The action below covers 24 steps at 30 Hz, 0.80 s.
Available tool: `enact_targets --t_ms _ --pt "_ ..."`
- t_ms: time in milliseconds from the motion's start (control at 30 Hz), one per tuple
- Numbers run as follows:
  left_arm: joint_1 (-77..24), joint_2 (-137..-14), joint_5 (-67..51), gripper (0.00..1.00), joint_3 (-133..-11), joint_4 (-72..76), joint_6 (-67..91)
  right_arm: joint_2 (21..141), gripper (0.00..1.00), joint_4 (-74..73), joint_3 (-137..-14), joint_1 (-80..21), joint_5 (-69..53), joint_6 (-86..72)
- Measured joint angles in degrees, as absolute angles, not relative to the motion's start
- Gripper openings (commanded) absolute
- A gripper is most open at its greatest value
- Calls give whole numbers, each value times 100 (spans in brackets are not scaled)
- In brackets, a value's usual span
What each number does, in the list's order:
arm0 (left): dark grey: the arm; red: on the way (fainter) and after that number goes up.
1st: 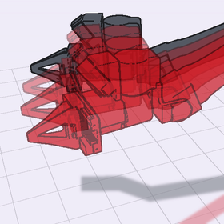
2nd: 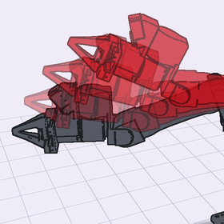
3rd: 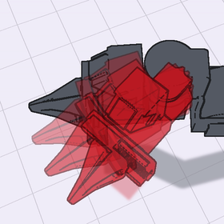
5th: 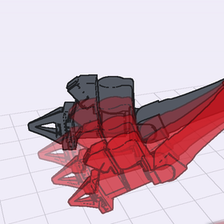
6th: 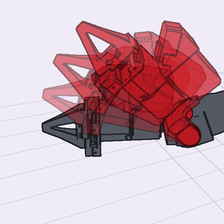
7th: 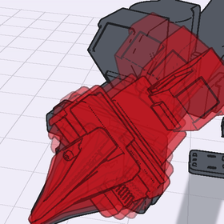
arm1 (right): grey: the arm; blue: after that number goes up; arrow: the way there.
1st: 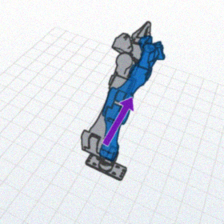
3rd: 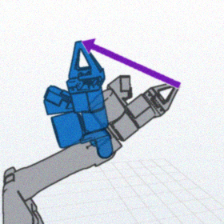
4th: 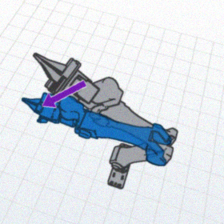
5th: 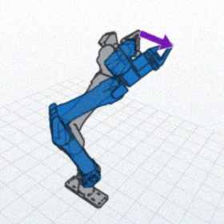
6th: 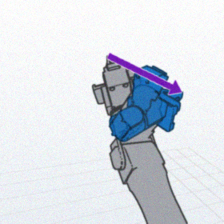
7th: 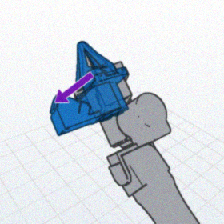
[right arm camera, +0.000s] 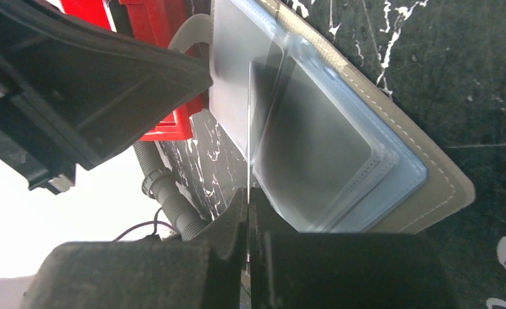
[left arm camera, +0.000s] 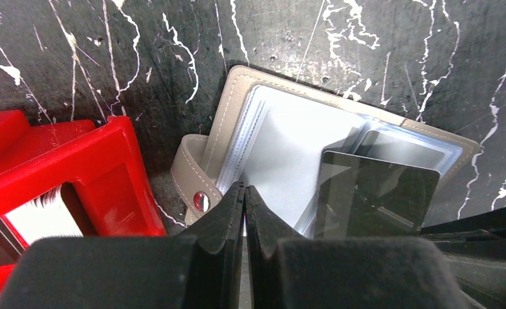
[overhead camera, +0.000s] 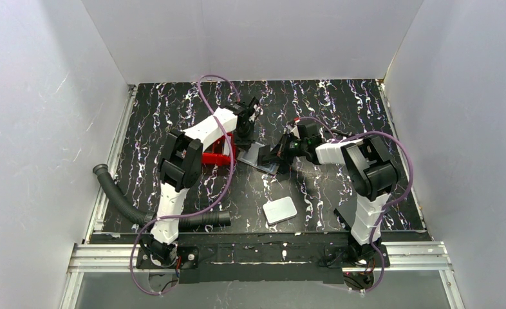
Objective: Put the credit cards into the card holder
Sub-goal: Insert the credit card into the card holder.
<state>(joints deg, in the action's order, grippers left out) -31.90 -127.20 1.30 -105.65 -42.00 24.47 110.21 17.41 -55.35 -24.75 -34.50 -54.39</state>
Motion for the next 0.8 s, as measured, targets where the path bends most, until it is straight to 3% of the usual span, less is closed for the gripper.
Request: enact_targets --t_ms 800 --pt "-3223 -12731 71 2 -10296 -4069 2467 10956 1 2073 -5164 -2438 -3446 -5708"
